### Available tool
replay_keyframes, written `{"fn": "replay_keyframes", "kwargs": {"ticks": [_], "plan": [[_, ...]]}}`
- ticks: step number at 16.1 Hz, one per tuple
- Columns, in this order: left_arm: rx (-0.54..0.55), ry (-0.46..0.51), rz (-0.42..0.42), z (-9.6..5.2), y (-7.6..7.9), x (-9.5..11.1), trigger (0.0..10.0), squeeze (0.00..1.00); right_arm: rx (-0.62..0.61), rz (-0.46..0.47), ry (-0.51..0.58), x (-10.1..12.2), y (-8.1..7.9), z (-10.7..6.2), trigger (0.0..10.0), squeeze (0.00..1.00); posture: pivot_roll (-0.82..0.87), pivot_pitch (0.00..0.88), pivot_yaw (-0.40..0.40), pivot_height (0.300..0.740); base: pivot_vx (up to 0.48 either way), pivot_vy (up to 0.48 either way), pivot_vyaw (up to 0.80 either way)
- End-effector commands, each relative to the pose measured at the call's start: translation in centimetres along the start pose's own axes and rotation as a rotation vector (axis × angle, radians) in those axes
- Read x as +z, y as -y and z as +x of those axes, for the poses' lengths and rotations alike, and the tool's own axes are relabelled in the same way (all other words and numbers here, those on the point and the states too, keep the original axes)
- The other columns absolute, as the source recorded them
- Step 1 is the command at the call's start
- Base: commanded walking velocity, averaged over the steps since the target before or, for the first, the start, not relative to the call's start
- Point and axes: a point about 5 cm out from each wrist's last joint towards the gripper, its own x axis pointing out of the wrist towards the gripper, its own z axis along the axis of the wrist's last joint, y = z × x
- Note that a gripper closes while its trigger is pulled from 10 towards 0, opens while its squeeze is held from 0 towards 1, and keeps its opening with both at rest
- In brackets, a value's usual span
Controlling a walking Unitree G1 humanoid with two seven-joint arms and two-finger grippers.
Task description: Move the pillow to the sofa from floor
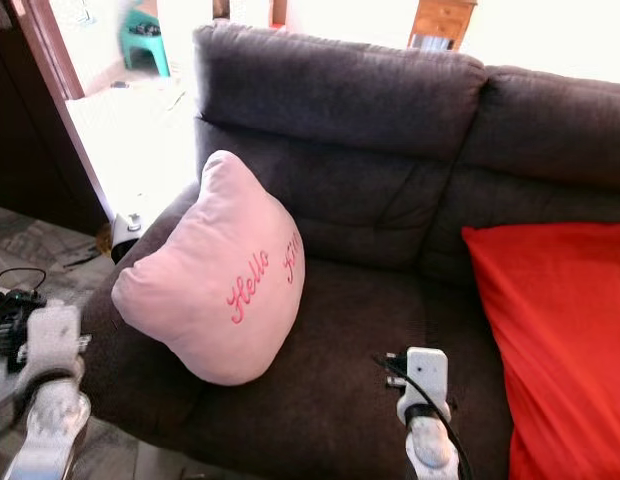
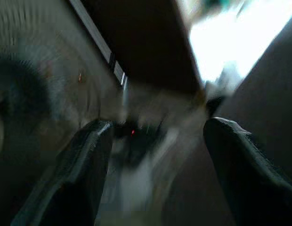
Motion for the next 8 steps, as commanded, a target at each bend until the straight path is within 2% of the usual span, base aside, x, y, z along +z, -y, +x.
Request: {"fn": "replay_keyframes", "kwargs": {"ticks": [1,2,3,5,6,8], "plan": [[-0.04,-0.164,-0.031,-0.7,0.7,-2.6,10.0,0.0,-0.019,-0.014,-0.087,-1.2,0.4,-0.1,10.0,0.0,0.05,0.0,-0.082,0.74,0.0,0.0,0.0],[-0.265,-0.21,0.014,-1.6,3.3,-3.5,10.0,0.0,-0.019,0.027,-0.146,-1.9,0.5,-0.2,10.0,0.0,0.05,0.0,-0.087,0.74,0.0,0.0,0.0],[-0.406,-0.208,0.006,-2.4,4.8,-3.6,10.0,0.0,-0.007,0.055,-0.185,-2.5,0.4,-0.3,10.0,0.0,0.05,0.0,-0.088,0.74,0.0,0.0,0.0],[-0.499,-0.224,-0.05,-3.2,6.4,-3.7,10.0,0.0,0.019,0.101,-0.249,-3.4,0.2,-0.6,10.0,0.0,0.05,0.0,-0.087,0.74,0.0,0.0,0.0],[-0.533,-0.217,-0.037,-3.4,7.0,-3.7,10.0,0.0,0.026,0.128,-0.274,-3.7,0.1,-0.7,10.0,0.0,0.05,0.0,-0.087,0.74,0.0,0.0,0.0],[-0.666,-0.259,-0.04,-4.1,8.6,-4.2,10.0,0.0,0.054,0.092,-0.36,-4.8,-0.3,-1.2,10.0,0.0,0.04,0.0,-0.083,0.74,0.0,0.0,0.0]]}}
